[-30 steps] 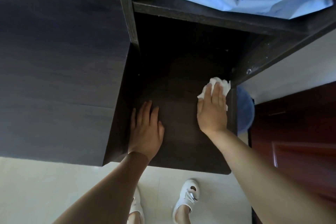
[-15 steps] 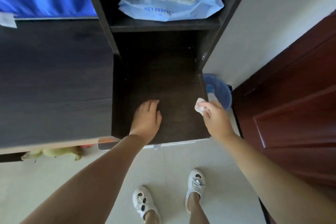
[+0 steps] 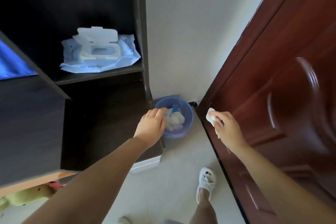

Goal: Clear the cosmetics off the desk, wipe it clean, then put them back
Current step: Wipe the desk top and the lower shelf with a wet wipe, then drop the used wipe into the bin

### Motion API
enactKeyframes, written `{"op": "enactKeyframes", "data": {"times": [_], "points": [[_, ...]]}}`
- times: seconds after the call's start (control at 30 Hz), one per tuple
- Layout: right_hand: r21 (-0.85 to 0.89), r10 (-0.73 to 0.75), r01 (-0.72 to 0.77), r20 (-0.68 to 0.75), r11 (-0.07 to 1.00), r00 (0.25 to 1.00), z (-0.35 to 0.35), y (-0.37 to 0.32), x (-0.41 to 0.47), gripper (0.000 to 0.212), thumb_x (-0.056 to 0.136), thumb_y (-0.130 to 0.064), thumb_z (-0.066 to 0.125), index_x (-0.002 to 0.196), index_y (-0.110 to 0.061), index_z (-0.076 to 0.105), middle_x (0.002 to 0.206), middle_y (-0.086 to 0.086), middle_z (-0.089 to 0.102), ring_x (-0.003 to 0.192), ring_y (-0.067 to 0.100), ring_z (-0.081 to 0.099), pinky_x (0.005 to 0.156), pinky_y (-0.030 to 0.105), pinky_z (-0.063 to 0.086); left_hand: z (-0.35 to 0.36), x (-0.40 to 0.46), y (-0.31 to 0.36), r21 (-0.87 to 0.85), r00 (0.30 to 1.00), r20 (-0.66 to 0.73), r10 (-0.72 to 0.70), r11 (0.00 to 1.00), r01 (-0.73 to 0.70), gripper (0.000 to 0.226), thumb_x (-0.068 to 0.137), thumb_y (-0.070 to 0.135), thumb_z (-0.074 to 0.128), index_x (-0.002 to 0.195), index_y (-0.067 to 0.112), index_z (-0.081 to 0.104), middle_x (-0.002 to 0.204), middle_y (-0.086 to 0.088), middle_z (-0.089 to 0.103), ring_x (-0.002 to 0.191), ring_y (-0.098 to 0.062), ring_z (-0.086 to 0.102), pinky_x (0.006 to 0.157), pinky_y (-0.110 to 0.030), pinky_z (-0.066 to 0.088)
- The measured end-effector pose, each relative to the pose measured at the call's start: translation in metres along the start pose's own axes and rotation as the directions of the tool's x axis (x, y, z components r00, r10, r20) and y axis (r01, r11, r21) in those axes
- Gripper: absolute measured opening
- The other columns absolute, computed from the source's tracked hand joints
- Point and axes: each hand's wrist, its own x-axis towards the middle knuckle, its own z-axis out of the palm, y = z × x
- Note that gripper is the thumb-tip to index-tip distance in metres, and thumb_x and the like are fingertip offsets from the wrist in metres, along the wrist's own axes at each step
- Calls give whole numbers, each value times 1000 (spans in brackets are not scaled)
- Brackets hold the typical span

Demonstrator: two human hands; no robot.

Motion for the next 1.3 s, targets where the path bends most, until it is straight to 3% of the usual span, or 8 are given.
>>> {"op": "enactKeyframes", "data": {"times": [0.13,0.43,0.57,0.63,0.73,0.83,0.97,1.3], "points": [[42,-10,6,97,999,995,-11,56,45,43,79,8,53,116,-11,63,97,2,55,92,23,58,81,24,42,56,46,26,-36,988,45,-148,988,150,42,92,24,35,129,9,47,122,-12,56,112,-32,50,95,-38,38],[96,26,-64,359,993,933,71,177,168,49,79,-22,46,126,-11,52,110,13,63,95,27,60,84,40,49,227,107,25,-79,840,204,-503,847,526,46,90,16,39,136,13,37,131,-11,48,119,-31,43,95,-39,37],[101,35,-89,446,991,894,164,220,202,28,85,-5,52,111,-13,58,101,3,63,92,18,60,73,16,43,313,108,-7,-87,879,92,-468,876,475,44,78,9,50,121,1,53,114,-18,61,102,-36,59,86,-41,48],[96,11,-66,486,993,874,217,242,217,21,85,-2,50,103,-9,58,90,3,59,83,14,54,63,18,38,356,113,-33,-35,890,49,-453,890,455,43,71,7,58,114,2,57,110,-17,64,98,-34,63,85,-42,50],[130,-106,46,502,990,859,301,275,239,24,84,2,49,105,-5,57,93,9,60,86,16,54,71,27,42,418,123,-78,73,894,12,-448,892,446,47,69,8,65,114,6,51,114,-18,62,105,-32,61,85,-42,50],[113,-125,81,467,990,875,349,290,255,34,86,2,51,120,-5,53,107,6,57,100,14,51,86,17,36,448,124,-99,103,883,11,-470,879,466,53,66,7,72,115,6,53,122,-18,57,113,-33,55,88,-48,49],[87,-65,28,469,996,881,410,321,259,44,87,1,54,129,-4,46,124,18,52,115,28,51,100,30,38,491,111,-125,154,895,-39,-444,882,445,45,76,11,44,120,8,53,127,-16,55,123,-32,48,98,-49,42],[80,-118,90,501,993,857,333,290,277,66,86,-18,65,140,-7,31,137,19,40,124,30,44,106,36,34,428,120,-89,58,877,-79,-473,876,478,49,76,19,34,124,10,41,122,-15,58,115,-31,54,94,-43,47]]}}
